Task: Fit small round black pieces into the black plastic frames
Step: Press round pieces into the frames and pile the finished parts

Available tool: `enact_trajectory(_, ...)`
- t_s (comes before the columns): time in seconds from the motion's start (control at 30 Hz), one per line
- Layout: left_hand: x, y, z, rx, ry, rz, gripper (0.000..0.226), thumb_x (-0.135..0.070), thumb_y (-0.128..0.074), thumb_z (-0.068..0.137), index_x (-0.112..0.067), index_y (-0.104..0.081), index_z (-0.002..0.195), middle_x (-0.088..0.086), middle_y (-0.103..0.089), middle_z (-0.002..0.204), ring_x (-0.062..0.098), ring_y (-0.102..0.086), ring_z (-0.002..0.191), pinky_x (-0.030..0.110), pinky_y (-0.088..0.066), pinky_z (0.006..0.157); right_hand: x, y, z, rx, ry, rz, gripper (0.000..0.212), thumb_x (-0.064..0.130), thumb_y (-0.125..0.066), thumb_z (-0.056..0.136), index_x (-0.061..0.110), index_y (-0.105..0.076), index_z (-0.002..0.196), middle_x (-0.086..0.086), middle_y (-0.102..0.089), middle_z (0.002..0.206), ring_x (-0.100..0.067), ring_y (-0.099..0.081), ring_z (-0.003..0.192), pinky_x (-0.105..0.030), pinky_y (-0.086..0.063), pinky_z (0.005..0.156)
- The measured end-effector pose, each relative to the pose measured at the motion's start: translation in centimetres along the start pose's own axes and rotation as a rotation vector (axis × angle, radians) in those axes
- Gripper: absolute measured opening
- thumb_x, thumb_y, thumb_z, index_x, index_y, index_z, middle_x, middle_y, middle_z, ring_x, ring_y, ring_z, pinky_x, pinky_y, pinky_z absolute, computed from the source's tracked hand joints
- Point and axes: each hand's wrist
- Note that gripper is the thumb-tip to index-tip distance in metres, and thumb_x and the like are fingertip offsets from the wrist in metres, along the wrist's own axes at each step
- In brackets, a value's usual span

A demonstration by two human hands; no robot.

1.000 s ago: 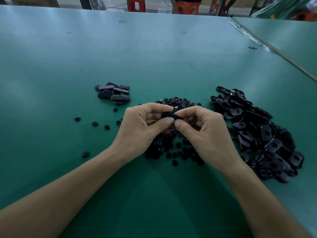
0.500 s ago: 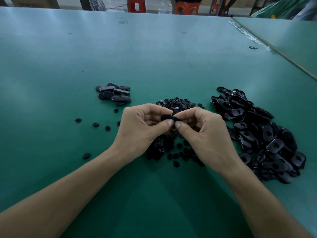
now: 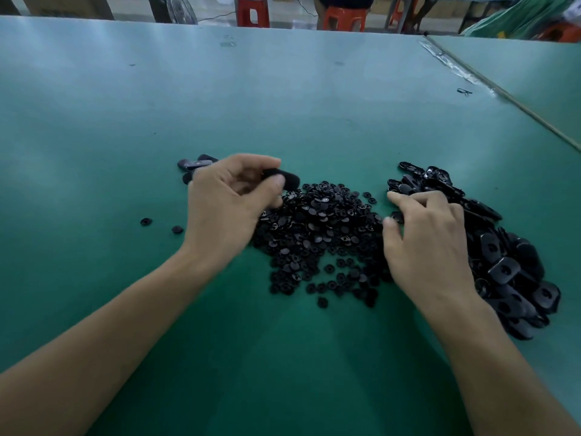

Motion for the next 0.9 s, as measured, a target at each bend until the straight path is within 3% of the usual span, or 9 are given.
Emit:
enact_trajectory(0.1, 0.1, 1.4, 1.6, -0.064, 0.033, 0.071, 0.019, -0.005, -0.074, 0.088, -0.023, -0.074, 0.096, -0.005, -0.078, 0.08, 0.02, -0.077, 0.074, 0.03, -0.063, 0.07, -0.1, -0.2, 0.0, 0.124, -0.082, -0.135, 0.041, 0.029, -0.044, 0.103, 0.015, -0.052, 0.141, -0.008, -0.043, 0.136, -0.033, -0.036, 0.119, -0.043, -0.032, 0.098)
enact_trajectory(0.23, 0.4, 3.4, 3.2, -0.146, 0.066, 0.209, 0.019, -0.006, -0.069, 0.09, -0.025, -0.072, 0.093, -0.011, -0.077, 0.078, 0.017, -0.076, 0.07, 0.028, -0.062, 0.072, -0.2, -0.4, -0.1, 0.126, -0.111, -0.133, 0.033, 0.03, -0.039, 0.104, 0.014, -0.063, 0.119, -0.006, -0.045, 0.131, -0.032, -0.038, 0.116, -0.043, -0.032, 0.095)
enact_trajectory(0.37, 1.5, 5.1, 4.1, -0.217, 0.042, 0.458, 0.022, -0.013, -0.074, 0.086, -0.03, -0.07, 0.097, -0.013, -0.07, 0.081, 0.01, -0.073, 0.065, 0.025, -0.061, 0.072, -0.1, -0.4, -0.1, 0.093, -0.081, -0.085, 0.031, 0.024, -0.046, 0.103, 0.017, -0.069, 0.121, -0.006, -0.054, 0.131, -0.033, -0.045, 0.113, -0.042, -0.038, 0.092)
enact_trajectory(0.47, 2.3, 5.7, 4.3, -0.221, 0.058, 0.596, 0.016, -0.026, -0.08, 0.081, -0.032, -0.068, 0.089, -0.017, -0.068, 0.079, -0.002, -0.064, 0.066, 0.016, -0.053, 0.068, -0.1, -0.4, 0.0, 0.075, -0.064, -0.053, 0.028, 0.023, -0.051, 0.102, 0.019, -0.071, 0.121, -0.006, -0.055, 0.131, -0.031, -0.048, 0.114, -0.038, -0.038, 0.096)
enact_trajectory(0.6, 3.0, 5.9, 4.3, -0.258, 0.099, 0.753, 0.013, -0.04, -0.077, 0.082, -0.035, -0.066, 0.085, -0.018, -0.066, 0.081, 0.013, -0.063, 0.086, 0.035, -0.05, 0.083, -0.3, -0.4, 0.0, 0.042, -0.039, -0.028, 0.025, 0.021, -0.055, 0.1, 0.016, -0.072, 0.117, -0.01, -0.059, 0.128, -0.031, -0.053, 0.116, -0.037, -0.039, 0.101)
enact_trajectory(0.73, 3.7, 6.0, 4.6, -0.261, 0.047, 0.805, 0.02, -0.042, -0.069, 0.089, -0.032, -0.066, 0.105, 0.002, -0.065, 0.112, 0.02, -0.057, 0.107, 0.032, -0.039, 0.088, -0.4, -0.4, 0.1, -0.022, -0.037, 0.049, 0.018, 0.017, -0.061, 0.097, 0.011, -0.074, 0.108, -0.01, -0.062, 0.119, -0.025, -0.056, 0.103, -0.031, -0.041, 0.091)
enact_trajectory(0.83, 3.2, 5.3, 4.5, -0.273, 0.002, 0.769, 0.013, -0.042, -0.066, 0.091, -0.032, -0.063, 0.1, 0.002, -0.065, 0.105, 0.013, -0.053, 0.089, 0.028, -0.039, 0.081, -0.4, -0.4, 0.3, -0.075, -0.06, 0.084, 0.013, 0.016, -0.064, 0.096, 0.011, -0.074, 0.102, -0.007, -0.059, 0.111, -0.015, -0.045, 0.087, -0.027, -0.036, 0.081)
enact_trajectory(0.9, 2.4, 4.3, 4.1, -0.241, -0.035, 0.694, 0.008, -0.036, -0.068, 0.09, -0.032, -0.062, 0.087, -0.003, -0.067, 0.087, 0.005, -0.059, 0.073, 0.025, -0.048, 0.073, -0.4, -0.3, 0.2, -0.082, -0.071, 0.087, 0.01, 0.018, -0.065, 0.095, 0.012, -0.071, 0.1, -0.001, -0.051, 0.103, -0.013, -0.042, 0.082, -0.027, -0.035, 0.078)
Point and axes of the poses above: each hand's wrist, its own z-axis towards the middle knuckle, its own y-axis out of the back of the hand, x = y × z
